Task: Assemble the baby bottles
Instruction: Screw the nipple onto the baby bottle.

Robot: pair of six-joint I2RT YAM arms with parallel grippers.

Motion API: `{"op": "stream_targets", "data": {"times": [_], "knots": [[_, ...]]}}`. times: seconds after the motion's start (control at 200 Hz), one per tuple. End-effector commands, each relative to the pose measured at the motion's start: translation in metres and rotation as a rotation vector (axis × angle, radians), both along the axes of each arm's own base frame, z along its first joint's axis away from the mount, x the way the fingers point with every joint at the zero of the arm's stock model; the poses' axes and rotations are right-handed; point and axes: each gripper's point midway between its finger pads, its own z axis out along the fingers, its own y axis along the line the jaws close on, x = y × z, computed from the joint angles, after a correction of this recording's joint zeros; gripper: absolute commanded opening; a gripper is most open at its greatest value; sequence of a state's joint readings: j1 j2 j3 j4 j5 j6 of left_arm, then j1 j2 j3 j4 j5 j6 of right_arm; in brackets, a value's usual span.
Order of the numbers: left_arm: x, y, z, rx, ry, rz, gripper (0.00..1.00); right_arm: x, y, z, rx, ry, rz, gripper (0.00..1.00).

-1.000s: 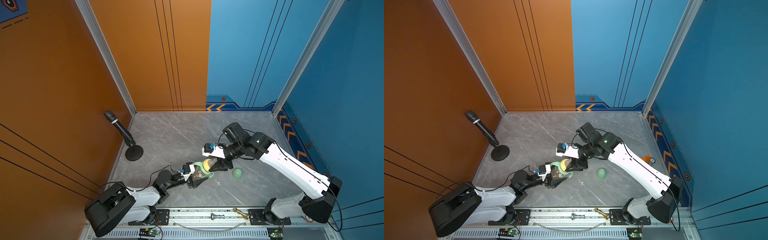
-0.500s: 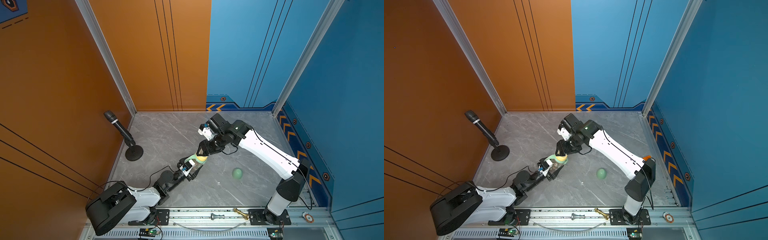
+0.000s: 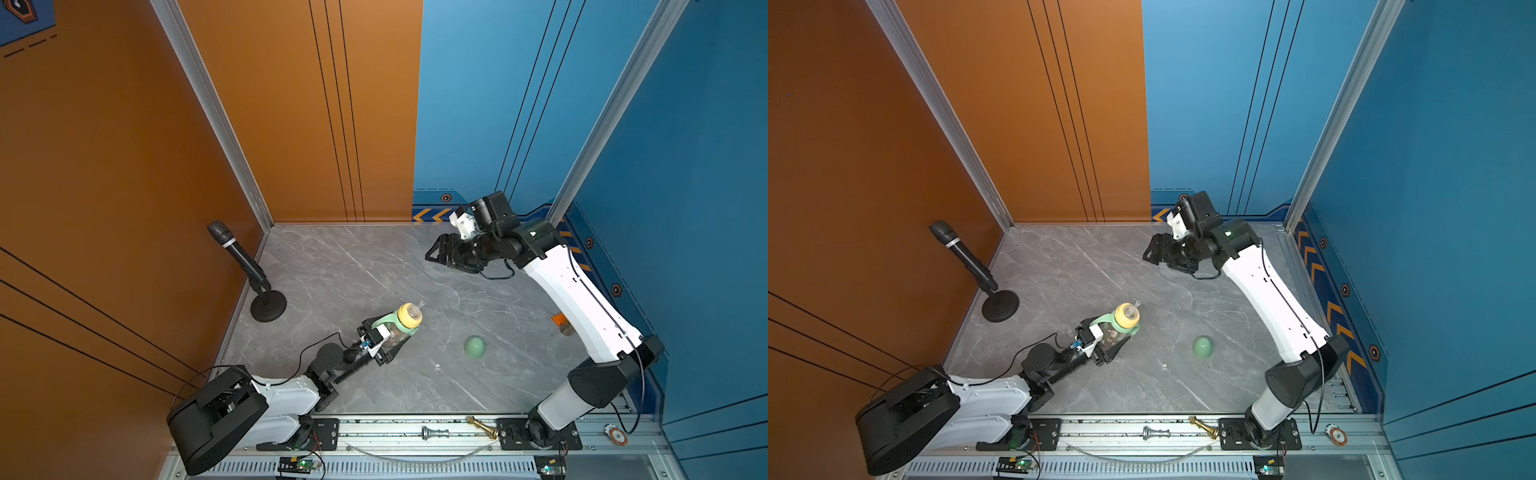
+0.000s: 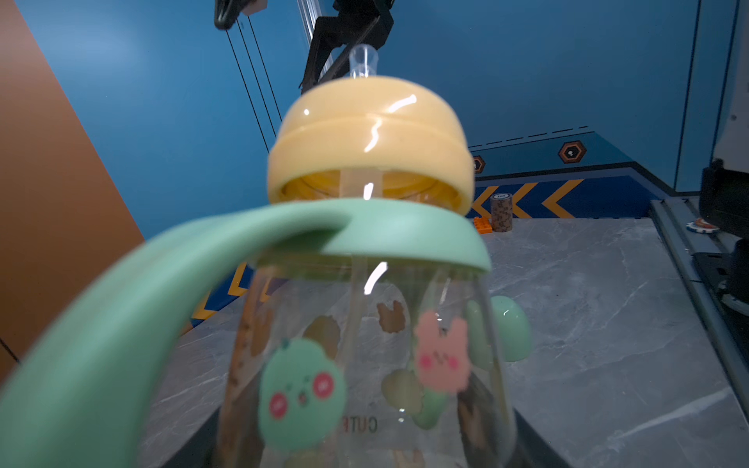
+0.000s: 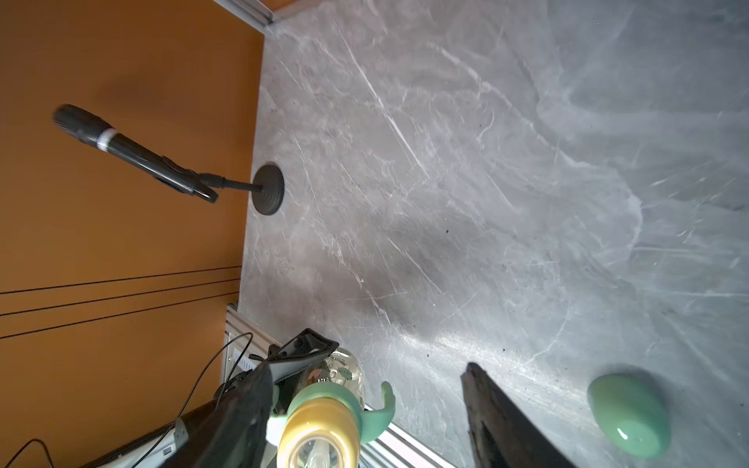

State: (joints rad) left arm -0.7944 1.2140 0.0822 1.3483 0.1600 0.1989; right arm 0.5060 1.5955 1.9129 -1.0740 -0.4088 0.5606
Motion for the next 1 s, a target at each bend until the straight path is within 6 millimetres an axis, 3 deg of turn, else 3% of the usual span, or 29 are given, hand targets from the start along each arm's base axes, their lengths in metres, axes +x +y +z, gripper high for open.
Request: {"op": "stream_targets", "data": {"times": [0.0, 0.11, 0.215, 0.255, 0.33, 0.39, 0.531, 0.641, 0.996], "knots": [[-0.013, -0.004, 0.027, -0.113, 0.008, -0.123, 0.07, -0.015, -0.004, 0.011, -0.049, -0.163, 0.263, 0.75], [-0.018, -0.007, 0.038, -0.152, 0.038, -0.213, 0.07, -0.062, 0.005, -0.005, -0.137, -0.448, 0.774, 0.69], [-0.023, -0.012, 0.040, -0.154, 0.055, -0.271, 0.07, -0.101, 0.009, -0.048, -0.402, -0.797, 1.194, 0.91], [-0.024, -0.013, 0.038, -0.151, 0.066, -0.287, 0.07, -0.096, 0.015, -0.041, -0.400, -0.886, 1.189, 0.93], [-0.025, -0.015, 0.035, -0.144, 0.083, -0.305, 0.07, -0.095, 0.026, -0.006, -0.220, -0.956, 1.164, 0.93], [-0.028, -0.017, 0.034, -0.140, 0.086, -0.322, 0.07, -0.097, 0.031, 0.004, -0.197, -0.994, 1.197, 0.93], [-0.030, -0.017, 0.033, -0.139, 0.093, -0.338, 0.07, -0.122, 0.041, -0.004, -0.184, -0.908, 1.385, 0.94], [-0.030, -0.016, 0.034, -0.141, 0.093, -0.343, 0.07, -0.141, 0.047, -0.027, -0.202, -0.839, 1.495, 0.93], [-0.031, -0.017, 0.033, -0.136, 0.097, -0.355, 0.07, -0.139, 0.067, -0.054, -0.223, -0.740, 1.524, 0.88]]}}
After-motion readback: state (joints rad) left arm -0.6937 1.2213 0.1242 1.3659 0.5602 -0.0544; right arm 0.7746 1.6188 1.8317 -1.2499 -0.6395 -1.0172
